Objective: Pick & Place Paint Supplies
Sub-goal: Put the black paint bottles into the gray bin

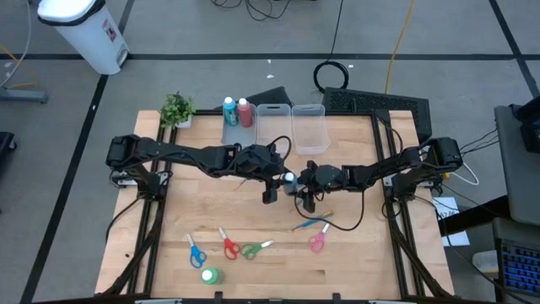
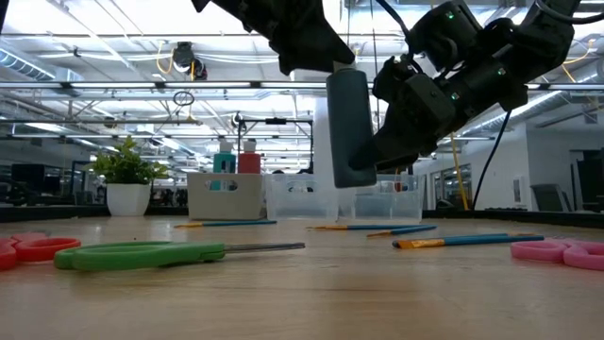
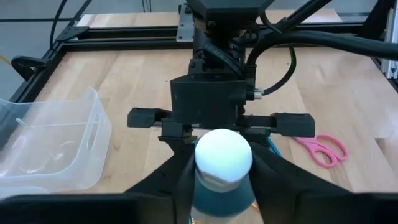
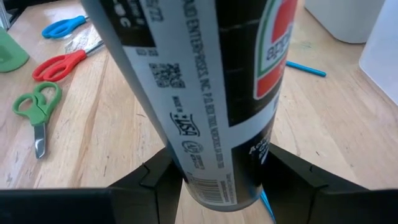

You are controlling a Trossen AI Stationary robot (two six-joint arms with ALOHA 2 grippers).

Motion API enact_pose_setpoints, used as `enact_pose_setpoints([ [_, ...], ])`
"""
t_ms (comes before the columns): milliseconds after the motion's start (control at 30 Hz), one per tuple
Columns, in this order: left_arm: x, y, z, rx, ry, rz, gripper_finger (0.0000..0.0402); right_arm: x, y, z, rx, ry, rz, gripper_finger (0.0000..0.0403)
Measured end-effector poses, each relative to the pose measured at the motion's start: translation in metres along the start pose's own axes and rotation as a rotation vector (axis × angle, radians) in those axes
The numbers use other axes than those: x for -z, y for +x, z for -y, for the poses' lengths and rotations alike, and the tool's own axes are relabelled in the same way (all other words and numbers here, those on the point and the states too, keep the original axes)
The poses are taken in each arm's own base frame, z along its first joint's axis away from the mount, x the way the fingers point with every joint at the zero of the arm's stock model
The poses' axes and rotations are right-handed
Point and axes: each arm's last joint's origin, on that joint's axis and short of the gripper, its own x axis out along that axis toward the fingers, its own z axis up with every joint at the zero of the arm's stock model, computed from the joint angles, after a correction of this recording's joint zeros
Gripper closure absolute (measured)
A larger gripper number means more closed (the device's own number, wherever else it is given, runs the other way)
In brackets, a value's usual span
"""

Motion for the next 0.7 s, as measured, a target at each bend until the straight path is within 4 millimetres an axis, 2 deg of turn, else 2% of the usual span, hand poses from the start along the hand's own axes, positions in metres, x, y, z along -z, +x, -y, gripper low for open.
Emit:
enact_pose_setpoints([
  [33,0.000,0.000,0.000,-0.001,0.003,0.001,0.0279,0.000,0.000,0.000,0.000,-0.001,0.000,0.0227],
  [200,-0.001,0.000,0.000,-0.001,0.004,0.006,0.0281,0.000,0.000,0.000,-0.001,0.001,0.003,0.0221],
  [367,-0.002,-0.002,0.000,-0.002,0.003,0.011,0.0281,-0.001,0.000,0.000,-0.001,0.056,0.008,0.0188],
  [533,-0.005,-0.020,-0.003,-0.105,-0.003,-0.020,0.0281,-0.002,-0.001,0.000,0.007,0.074,0.013,0.0142],
  [700,-0.006,-0.041,-0.009,-0.284,-0.037,-0.061,0.0281,-0.001,-0.002,0.000,-0.005,0.052,0.000,0.0110],
])
